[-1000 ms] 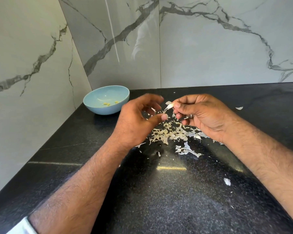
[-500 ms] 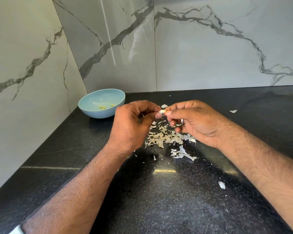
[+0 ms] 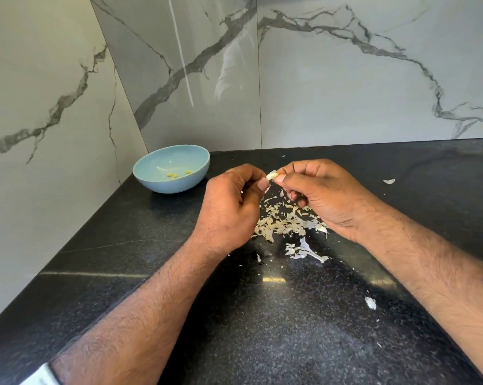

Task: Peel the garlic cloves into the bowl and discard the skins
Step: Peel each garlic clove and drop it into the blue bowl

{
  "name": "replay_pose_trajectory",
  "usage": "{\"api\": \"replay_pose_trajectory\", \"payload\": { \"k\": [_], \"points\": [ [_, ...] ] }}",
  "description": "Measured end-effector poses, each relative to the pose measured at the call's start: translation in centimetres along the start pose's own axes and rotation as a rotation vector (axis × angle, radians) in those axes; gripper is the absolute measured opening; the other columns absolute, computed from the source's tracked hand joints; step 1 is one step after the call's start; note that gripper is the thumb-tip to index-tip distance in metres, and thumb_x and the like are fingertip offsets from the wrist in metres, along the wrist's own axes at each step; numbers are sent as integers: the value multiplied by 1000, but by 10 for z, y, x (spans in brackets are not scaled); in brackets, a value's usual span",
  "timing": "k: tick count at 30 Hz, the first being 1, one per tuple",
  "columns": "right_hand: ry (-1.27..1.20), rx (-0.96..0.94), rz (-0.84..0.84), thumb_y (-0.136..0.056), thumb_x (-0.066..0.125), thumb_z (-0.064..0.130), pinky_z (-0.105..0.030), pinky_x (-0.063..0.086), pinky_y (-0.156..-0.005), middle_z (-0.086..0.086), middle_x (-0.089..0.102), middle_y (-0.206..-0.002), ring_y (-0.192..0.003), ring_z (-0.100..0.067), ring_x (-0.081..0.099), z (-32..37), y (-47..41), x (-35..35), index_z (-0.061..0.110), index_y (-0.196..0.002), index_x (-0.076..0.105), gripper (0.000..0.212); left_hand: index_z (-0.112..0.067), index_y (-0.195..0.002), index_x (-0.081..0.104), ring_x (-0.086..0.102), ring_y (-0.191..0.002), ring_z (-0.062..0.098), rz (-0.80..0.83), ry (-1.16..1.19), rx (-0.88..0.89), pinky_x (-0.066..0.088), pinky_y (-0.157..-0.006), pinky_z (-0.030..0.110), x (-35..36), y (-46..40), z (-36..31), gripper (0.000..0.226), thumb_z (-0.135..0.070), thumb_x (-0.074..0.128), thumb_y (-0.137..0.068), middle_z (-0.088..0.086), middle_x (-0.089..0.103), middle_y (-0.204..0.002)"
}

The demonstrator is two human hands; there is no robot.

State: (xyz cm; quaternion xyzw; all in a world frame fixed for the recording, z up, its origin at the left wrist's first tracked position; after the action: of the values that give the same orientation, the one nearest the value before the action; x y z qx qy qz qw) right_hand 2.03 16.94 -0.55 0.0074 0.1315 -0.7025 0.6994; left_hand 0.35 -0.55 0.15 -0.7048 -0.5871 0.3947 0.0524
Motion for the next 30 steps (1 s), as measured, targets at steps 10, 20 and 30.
{"api": "replay_pose_trajectory", "payload": {
  "k": [10, 20, 30],
  "points": [
    [421, -291, -91, -95, 70, 20, -33, 43, -49, 9, 59, -62, -54, -6, 47, 32, 8, 3, 22, -85, 74, 11, -14, -89, 75, 49, -71, 19, 85, 447, -286, 44, -64, 28, 12, 5, 4, 21, -14, 64, -106, 4, 59, -73],
    [375, -278, -61, -93, 67, 24, -38, 41, -49, 7, 59, -63, -54, -14, 46, 33, 8, 1, 20, -84, 73, 12, -17, -86, 75, 52, -74, 12, 105, 675, -331, 45, -65, 25, 15, 6, 4, 24, -10, 63, -105, 3, 60, -78],
    [304, -198, -72, -94, 70, 16, -33, 37, -56, -11, 59, -65, -60, -19, 44, 27, 7, -3, 18, -87, 77, 10, -18, -76, 74, 47, -68, 13, 160, 855, -302, 38, -62, 27, 20, 4, -7, 28, -11, 59, -99, 5, 55, -71]
  ]
}}
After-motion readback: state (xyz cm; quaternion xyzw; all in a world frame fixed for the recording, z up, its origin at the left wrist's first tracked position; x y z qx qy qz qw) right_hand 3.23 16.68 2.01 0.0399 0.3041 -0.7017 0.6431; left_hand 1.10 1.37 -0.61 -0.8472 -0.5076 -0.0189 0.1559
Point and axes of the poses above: each hand's wrist, its own y-axis away from the middle knuckle, its own x-axis out of the palm, z = x × y, the point moved 6 cm from there along -y, towards the middle knuckle
